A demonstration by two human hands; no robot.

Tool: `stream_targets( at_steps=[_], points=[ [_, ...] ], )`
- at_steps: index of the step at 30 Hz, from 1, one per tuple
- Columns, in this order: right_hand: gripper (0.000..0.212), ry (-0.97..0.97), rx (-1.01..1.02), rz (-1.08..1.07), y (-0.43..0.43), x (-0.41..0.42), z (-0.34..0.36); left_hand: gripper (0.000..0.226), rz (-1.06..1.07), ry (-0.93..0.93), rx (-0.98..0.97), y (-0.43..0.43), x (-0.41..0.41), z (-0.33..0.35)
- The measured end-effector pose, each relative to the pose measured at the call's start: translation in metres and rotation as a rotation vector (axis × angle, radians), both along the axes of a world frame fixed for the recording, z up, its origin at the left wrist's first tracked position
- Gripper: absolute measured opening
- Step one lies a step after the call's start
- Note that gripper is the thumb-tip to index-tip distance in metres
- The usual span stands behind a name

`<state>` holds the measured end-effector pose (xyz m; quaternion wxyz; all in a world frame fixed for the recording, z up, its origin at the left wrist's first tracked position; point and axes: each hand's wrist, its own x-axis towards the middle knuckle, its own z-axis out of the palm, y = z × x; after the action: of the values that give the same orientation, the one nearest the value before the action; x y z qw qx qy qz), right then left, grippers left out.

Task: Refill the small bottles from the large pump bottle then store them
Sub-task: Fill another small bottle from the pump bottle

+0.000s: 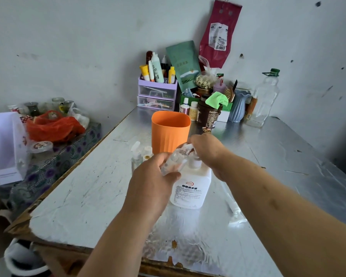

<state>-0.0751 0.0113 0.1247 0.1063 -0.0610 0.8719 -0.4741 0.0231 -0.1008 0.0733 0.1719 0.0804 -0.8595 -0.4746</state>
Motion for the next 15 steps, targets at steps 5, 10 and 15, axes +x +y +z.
stream_targets(
  at_steps=[5, 10, 15],
  points=[
    [0.041, 0.02, 0.054, -0.003, 0.0, 0.004, 0.006, 0.044, -0.001, -0.006, 0.003, 0.002, 0.003, 0.003],
    [0.023, -0.043, 0.061, -0.01, 0.003, 0.017, 0.014, 0.042, -0.002, -0.003, -0.046, 0.0, 0.01, 0.01],
    [0.028, -0.001, 0.13, 0.02, 0.004, 0.022, 0.024, 0.043, 0.007, -0.003, -0.065, -0.002, 0.014, 0.015]
  ],
)
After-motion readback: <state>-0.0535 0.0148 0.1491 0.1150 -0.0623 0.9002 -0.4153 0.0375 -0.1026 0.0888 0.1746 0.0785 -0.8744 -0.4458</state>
